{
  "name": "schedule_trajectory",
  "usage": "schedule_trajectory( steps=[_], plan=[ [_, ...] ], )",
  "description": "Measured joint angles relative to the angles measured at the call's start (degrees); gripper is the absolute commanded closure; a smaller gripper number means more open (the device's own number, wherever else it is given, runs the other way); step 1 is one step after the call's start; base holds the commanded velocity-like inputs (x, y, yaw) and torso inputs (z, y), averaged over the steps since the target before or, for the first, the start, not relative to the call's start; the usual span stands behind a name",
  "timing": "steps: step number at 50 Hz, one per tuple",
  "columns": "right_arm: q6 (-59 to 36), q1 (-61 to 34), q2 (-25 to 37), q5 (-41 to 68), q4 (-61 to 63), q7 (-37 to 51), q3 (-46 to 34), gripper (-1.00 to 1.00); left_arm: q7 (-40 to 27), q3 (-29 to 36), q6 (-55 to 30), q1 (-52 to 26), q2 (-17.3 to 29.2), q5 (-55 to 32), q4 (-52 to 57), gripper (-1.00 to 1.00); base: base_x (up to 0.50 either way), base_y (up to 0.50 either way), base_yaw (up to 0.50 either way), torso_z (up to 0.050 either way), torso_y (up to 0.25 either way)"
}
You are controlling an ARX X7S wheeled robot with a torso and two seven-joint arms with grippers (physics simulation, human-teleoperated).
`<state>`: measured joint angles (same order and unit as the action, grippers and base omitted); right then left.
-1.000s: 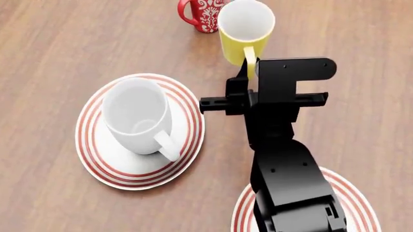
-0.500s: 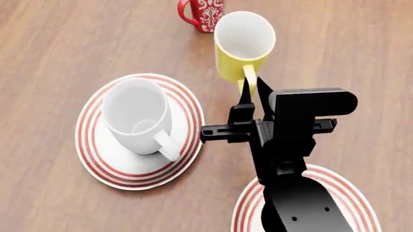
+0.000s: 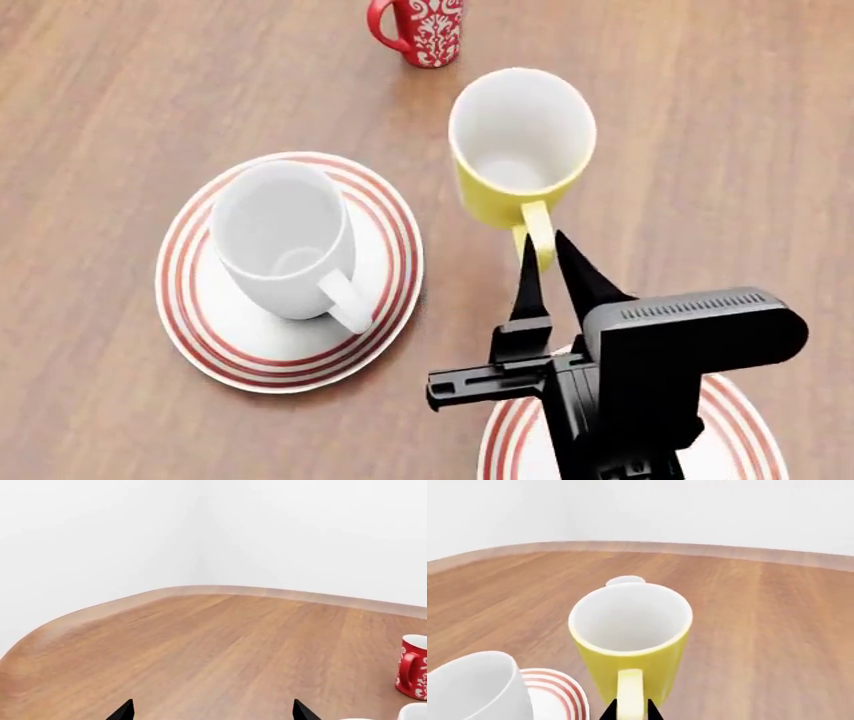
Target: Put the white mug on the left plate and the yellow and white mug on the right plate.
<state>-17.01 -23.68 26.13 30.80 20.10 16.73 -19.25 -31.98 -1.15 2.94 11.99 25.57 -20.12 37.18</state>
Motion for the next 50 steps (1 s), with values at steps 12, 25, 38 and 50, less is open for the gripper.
schedule_trajectory(
  steps=[12, 25, 38, 50],
  plan=[
    [1.91, 11.89, 5.62, 0.68, 11.52, 3.23, 3.99, 1.00, -0.14, -0.04, 0.17, 0.35, 0.13, 0.00, 0.16, -1.00, 0.00, 0.00, 0.00, 0.000, 0.000],
    [6.73, 26.31, 10.26, -1.45, 19.53, 5.40, 7.74, 1.00, -0.19, 0.00, 0.49, 0.68, 0.23, -0.03, 0.19, -1.00, 0.00, 0.00, 0.00, 0.000, 0.000],
    [17.09, 41.75, 11.90, -4.03, 21.09, 5.29, 12.79, 1.00, -0.11, 0.26, 1.03, 0.89, 0.19, 0.23, -0.24, -1.00, 0.00, 0.00, 0.00, 0.000, 0.001],
    [26.84, 51.65, 10.61, -6.27, 17.82, 3.65, 14.98, 1.00, 0.14, 0.56, 2.18, 1.59, -0.04, 0.73, -1.08, -1.00, 0.00, 0.00, 0.00, 0.000, 0.000]
  ],
)
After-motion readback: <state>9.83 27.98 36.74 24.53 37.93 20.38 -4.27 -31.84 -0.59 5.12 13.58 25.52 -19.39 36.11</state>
